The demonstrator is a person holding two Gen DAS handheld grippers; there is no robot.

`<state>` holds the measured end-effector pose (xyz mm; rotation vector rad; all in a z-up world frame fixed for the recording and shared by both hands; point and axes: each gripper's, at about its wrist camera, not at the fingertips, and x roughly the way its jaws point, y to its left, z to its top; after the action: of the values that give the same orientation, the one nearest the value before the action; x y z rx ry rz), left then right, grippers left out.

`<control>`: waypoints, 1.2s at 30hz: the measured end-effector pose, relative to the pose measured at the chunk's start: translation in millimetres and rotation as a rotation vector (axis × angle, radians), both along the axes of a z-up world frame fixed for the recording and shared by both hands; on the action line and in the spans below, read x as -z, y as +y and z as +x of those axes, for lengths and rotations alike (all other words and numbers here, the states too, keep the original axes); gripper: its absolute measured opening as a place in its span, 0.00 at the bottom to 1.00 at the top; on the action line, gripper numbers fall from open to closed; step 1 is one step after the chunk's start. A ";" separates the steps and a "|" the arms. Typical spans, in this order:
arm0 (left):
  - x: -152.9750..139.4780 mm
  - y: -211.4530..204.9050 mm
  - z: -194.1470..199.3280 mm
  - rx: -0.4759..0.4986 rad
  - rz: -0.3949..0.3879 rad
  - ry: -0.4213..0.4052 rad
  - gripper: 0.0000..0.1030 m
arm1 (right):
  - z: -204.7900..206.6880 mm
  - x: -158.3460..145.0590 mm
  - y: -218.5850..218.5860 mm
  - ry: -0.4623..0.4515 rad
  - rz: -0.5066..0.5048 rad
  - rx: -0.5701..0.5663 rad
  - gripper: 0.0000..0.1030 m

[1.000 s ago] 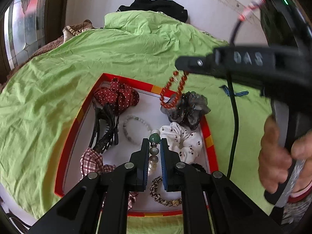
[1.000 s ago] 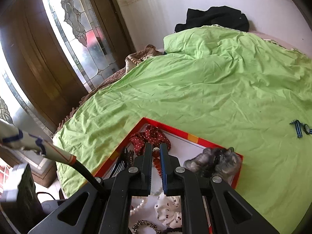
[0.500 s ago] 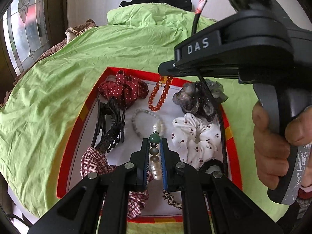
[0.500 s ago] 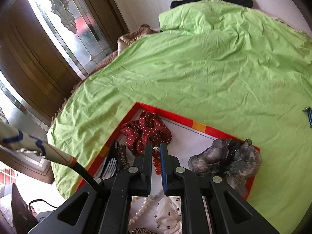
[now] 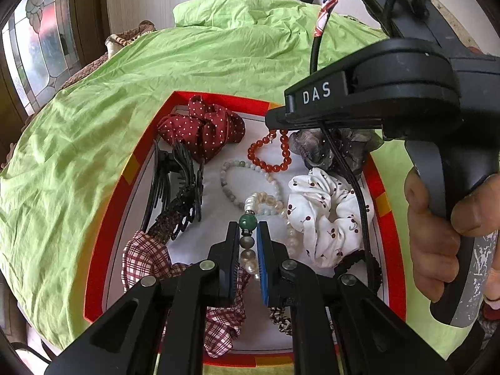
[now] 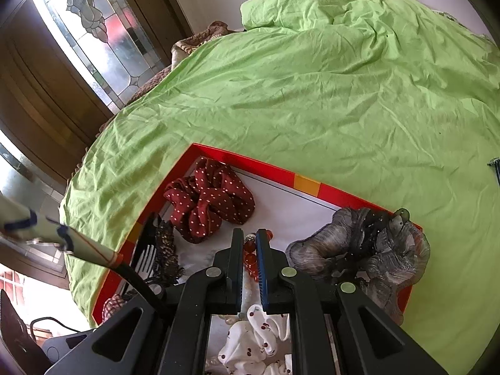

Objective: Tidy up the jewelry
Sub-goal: 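Lower the pearl and red bracelets into the tray and open both tools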

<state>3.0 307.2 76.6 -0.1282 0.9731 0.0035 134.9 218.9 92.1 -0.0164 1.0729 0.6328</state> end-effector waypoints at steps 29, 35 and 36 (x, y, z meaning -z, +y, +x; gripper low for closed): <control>10.3 5.4 7.2 -0.026 -0.022 0.052 0.12 | 1.4 10.5 -1.3 -0.025 -0.041 0.023 0.10; -0.5 5.8 2.3 -0.016 -0.062 0.005 0.42 | -4.3 -7.2 -5.1 -0.071 -0.026 0.034 0.20; -2.9 5.8 1.0 -0.014 -0.074 -0.006 0.43 | -5.4 -10.3 -6.6 -0.077 -0.023 0.036 0.20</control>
<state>4.1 313.0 79.5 -0.2032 0.9668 -0.0201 129.6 212.4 102.4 -0.0408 1.0043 0.5827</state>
